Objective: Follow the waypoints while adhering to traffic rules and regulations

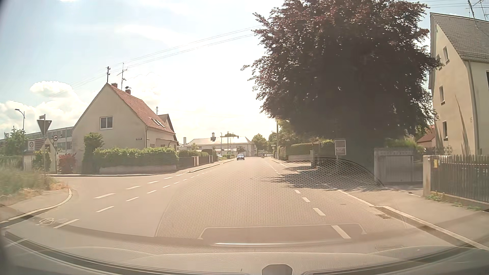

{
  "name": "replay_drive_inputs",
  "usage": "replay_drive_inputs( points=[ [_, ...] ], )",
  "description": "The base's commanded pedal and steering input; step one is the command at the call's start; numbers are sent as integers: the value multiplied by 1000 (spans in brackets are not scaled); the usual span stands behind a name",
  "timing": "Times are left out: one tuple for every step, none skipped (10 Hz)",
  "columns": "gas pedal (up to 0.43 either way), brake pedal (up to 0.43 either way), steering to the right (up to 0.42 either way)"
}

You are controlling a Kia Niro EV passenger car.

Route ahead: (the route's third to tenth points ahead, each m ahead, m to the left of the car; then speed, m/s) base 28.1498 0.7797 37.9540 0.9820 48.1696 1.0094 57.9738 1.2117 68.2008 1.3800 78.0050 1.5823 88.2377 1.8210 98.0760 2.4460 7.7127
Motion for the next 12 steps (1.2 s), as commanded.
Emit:
replay_drive_inputs(
  points=[
    [130,0,0],
    [130,0,0],
    [130,0,-1],
    [130,0,-1],
    [130,0,-2],
    [130,0,-3],
    [98,0,-3],
    [98,0,-4],
    [98,0,-4],
    [87,0,-4],
    [87,0,-2],
    [79,0,-1]
  ],
)
